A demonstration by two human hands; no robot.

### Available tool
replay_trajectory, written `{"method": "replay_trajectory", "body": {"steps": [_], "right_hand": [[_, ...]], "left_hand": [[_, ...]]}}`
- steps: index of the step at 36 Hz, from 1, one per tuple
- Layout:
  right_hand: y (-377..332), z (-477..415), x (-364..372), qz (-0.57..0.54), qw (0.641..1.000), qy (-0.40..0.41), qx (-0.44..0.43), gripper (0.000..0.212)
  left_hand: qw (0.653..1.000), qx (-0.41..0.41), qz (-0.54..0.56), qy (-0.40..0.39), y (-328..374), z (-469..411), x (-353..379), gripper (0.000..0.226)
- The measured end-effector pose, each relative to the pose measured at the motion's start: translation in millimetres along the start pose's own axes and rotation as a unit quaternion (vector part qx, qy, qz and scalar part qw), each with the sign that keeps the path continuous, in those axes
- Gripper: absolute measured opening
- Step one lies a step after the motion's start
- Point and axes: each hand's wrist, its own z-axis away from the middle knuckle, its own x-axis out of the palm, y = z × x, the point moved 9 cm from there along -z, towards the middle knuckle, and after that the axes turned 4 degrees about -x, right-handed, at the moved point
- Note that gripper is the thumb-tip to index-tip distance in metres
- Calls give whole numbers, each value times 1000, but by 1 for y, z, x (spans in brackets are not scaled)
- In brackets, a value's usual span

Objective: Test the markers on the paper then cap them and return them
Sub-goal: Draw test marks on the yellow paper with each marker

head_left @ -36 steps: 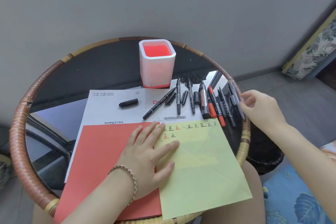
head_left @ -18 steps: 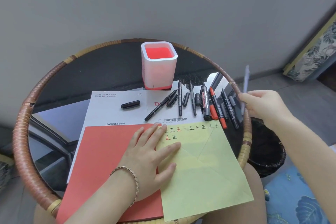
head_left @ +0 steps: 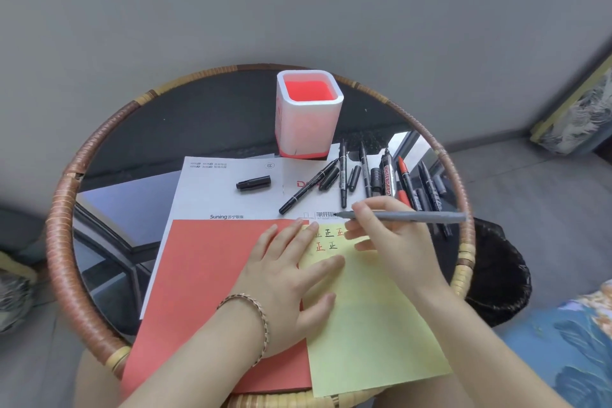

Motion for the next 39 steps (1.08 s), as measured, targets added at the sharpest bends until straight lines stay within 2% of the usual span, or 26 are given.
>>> {"method": "replay_trajectory", "body": {"steps": [9, 13, 39], "right_hand": [[17, 0, -17, 56, 989, 135, -8, 37], [20, 2, -23, 83, 982, 168, -32, 39], [16, 0, -10, 129, 980, 134, -68, 30]], "left_hand": [[1000, 0, 4, 2, 0, 0, 0, 39], [1000, -3, 5, 0, -1, 0, 0, 40], [1000, -4, 1, -4, -1, 0, 0, 40]]}}
